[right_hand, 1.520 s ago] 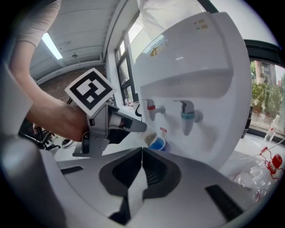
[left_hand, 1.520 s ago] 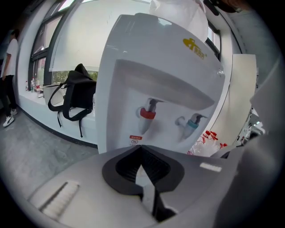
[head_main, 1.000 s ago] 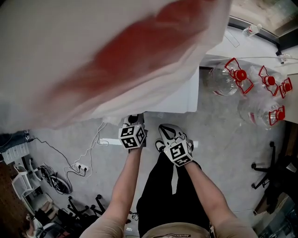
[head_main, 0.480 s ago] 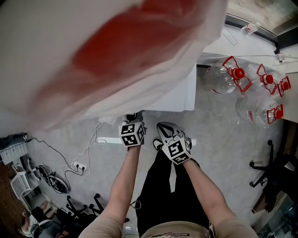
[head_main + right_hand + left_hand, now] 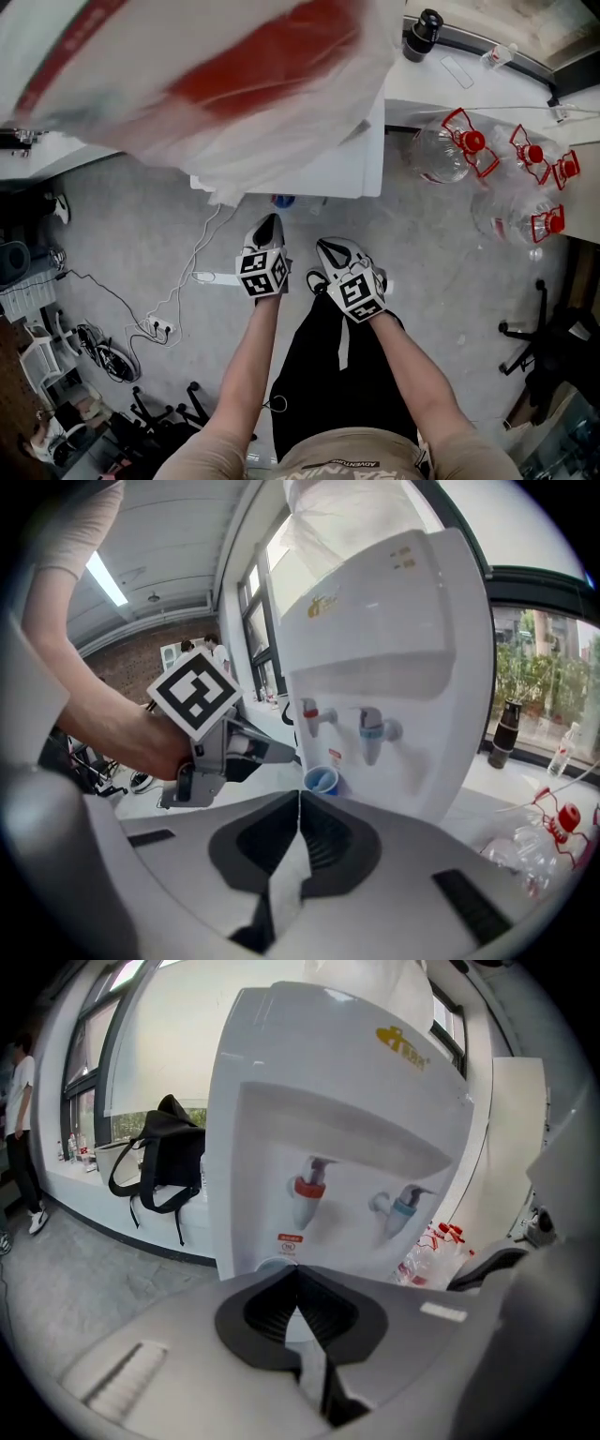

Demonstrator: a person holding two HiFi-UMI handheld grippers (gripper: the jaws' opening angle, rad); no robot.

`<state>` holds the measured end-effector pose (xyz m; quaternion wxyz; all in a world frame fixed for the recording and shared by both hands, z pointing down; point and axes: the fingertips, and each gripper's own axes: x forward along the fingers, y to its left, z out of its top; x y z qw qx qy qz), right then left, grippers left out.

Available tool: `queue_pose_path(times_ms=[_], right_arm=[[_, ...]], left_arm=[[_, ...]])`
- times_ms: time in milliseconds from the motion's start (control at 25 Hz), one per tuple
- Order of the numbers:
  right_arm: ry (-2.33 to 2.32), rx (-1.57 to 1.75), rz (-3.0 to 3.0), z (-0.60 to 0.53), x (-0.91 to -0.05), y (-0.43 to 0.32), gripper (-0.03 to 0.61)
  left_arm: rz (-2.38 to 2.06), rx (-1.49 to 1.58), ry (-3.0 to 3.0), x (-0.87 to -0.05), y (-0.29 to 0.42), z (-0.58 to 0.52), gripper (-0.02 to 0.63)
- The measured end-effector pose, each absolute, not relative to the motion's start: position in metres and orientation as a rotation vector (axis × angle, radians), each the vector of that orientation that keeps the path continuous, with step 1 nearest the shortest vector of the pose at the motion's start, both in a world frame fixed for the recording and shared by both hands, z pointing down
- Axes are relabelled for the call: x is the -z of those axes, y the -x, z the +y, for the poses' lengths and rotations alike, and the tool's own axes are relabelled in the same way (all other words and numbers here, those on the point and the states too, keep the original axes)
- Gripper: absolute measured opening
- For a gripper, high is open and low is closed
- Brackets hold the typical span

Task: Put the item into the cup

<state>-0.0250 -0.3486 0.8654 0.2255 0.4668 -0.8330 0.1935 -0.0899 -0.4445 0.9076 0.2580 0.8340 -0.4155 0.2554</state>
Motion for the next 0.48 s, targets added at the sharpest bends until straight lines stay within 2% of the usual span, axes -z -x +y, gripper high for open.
queue_pose_path(times_ms=[480], right_arm=[[-1.277,-0.455,-2.333,-0.319,-0.745,0.008,0.011]], left_arm=[[-1.081,-0.716,-2.340,-0.783,0.110,-0.373,0.008]])
